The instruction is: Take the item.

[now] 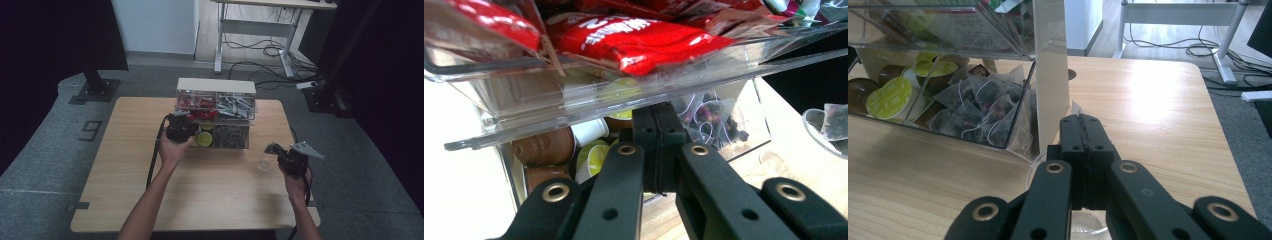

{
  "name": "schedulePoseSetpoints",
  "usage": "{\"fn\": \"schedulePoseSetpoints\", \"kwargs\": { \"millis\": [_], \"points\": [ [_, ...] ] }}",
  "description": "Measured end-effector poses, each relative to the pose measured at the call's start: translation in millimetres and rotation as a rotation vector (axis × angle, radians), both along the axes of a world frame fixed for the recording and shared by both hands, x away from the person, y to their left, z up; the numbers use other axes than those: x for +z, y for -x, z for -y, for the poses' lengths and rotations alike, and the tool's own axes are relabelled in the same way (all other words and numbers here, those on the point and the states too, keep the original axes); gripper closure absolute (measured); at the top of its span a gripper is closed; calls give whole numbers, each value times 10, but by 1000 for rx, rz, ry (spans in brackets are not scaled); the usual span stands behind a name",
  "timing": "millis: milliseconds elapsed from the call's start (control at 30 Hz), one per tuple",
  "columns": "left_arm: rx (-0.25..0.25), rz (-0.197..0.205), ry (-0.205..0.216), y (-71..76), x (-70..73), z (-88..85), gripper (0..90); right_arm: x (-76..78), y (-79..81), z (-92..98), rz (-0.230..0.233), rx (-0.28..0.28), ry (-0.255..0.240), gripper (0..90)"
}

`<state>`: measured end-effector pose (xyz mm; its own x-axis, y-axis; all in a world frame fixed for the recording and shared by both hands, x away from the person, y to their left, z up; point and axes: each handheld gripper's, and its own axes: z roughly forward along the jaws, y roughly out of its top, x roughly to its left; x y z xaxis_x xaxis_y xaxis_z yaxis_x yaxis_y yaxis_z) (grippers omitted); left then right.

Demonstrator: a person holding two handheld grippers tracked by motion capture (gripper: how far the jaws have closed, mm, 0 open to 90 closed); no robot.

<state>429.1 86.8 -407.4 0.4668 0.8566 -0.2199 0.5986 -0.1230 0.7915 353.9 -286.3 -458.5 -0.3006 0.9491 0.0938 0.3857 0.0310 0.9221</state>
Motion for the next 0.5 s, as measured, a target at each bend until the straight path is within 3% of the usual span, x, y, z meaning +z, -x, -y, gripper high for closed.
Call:
{"fn": "schedulePoseSetpoints", "kwargs": {
  "millis": [100,500],
  "points": [
    [0,0,0,0,-2,2,900,-15,-1,-14,-1,-2,14,810],
    [1,2,2,0,-7,-1,900,-25,39,-5,15,-6,2,674]
  ]
}}
